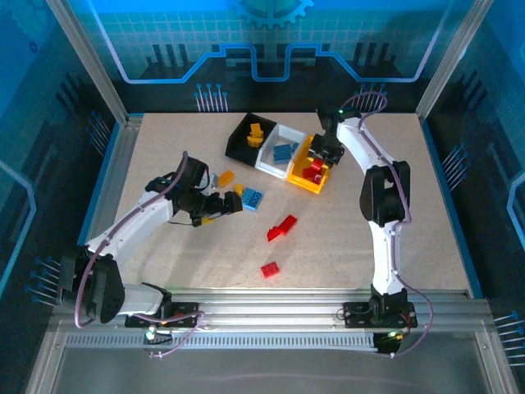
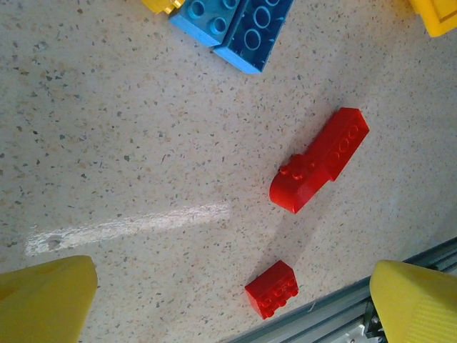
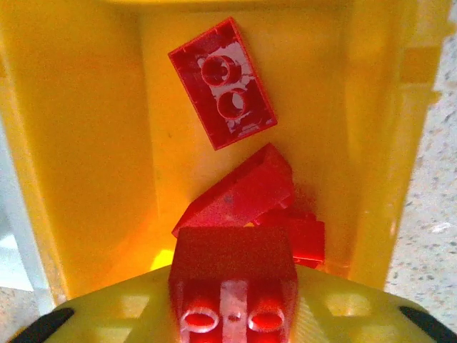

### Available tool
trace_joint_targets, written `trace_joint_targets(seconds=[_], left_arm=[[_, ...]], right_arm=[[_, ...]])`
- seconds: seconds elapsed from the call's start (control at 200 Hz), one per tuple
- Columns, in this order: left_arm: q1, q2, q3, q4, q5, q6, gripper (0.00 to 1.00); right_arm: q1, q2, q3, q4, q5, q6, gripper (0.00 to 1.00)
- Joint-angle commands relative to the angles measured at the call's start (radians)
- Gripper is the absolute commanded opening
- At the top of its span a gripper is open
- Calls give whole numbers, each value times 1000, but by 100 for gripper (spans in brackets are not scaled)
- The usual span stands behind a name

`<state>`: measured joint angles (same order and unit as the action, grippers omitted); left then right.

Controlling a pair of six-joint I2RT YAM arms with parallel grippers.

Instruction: Sort the legos into containers by color

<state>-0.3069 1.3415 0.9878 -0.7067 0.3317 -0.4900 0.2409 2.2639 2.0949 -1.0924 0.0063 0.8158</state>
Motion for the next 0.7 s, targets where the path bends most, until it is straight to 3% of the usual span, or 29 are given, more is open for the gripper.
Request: trace_joint_targets(seconds=[0.0, 0.305, 0.455, 0.61, 0.695], left_arm=[[-5, 4, -7, -31, -16, 31, 99], [-4, 28, 6, -23, -30, 24, 99], [-3, 33, 7, -22, -43, 23, 99], [-3, 23, -6, -23, -65, 27, 99], [1, 11, -15, -22, -80, 30, 99]], right_arm=[[-6, 0, 45, -31, -48, -4, 51], [30, -151, -66, 42, -129, -146, 59], [152, -333, -255, 147, -128, -345, 60], [284, -473, -461, 194, -212, -499, 62], [389, -568, -605, 251, -264, -683, 63]])
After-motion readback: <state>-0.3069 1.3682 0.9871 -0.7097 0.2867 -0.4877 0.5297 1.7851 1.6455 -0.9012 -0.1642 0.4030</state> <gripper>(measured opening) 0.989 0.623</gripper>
